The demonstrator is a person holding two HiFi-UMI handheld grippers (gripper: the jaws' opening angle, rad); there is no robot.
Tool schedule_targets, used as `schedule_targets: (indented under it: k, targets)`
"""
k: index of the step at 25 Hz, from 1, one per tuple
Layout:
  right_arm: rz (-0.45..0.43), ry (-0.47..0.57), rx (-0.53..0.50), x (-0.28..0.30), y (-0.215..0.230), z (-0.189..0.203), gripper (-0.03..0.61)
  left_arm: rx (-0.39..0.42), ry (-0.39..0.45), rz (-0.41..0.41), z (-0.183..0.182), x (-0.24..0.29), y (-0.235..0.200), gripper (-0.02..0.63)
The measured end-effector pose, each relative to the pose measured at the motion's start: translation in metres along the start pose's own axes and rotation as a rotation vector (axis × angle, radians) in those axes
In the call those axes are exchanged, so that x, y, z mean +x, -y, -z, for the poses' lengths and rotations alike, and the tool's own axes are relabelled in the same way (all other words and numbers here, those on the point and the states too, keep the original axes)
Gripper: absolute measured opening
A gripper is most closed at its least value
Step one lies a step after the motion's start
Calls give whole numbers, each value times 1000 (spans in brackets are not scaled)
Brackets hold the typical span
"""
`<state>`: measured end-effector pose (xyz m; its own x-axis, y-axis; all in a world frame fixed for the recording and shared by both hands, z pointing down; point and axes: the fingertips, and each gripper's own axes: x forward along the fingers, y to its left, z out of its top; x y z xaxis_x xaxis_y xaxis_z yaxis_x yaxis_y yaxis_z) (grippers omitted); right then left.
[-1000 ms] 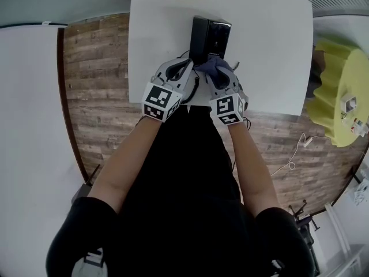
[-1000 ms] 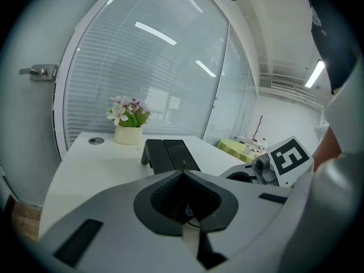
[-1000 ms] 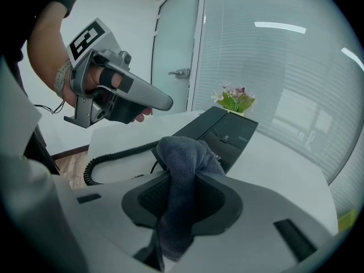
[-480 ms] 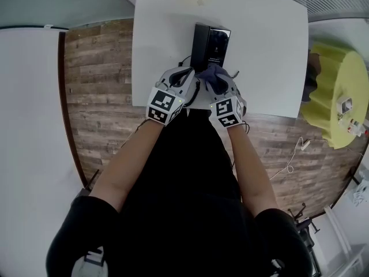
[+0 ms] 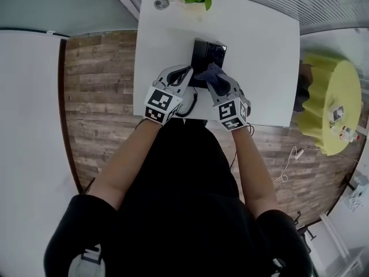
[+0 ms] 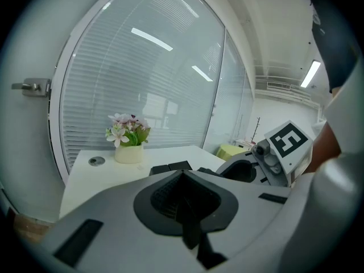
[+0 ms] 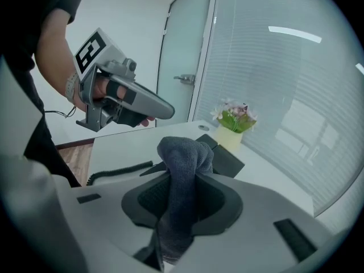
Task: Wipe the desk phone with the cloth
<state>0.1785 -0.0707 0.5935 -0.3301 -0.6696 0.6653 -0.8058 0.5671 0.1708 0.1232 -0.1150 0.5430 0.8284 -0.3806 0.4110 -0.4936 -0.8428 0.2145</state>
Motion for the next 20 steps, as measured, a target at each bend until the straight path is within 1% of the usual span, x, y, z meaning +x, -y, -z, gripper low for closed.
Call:
schedule_targets:
  k: [4,9,13,17,20]
  targets:
    - [38,48,-42,6,29,-36,112,6,29,-36,-19,2,-22,11]
    - [44,67,-106,25,46,-63,112,5,51,-74,-33,2,-46,9]
    - [39,58,-137,44,54,-68,113,6,55,-91,-36,7,-58,9]
    - [15,27,-189,66,54,-63,112,-2,57,-97,-37,13,-62,9]
    - [3,11,-193,76,55,-57,112,-8,58,-94,-36,17,-63,9]
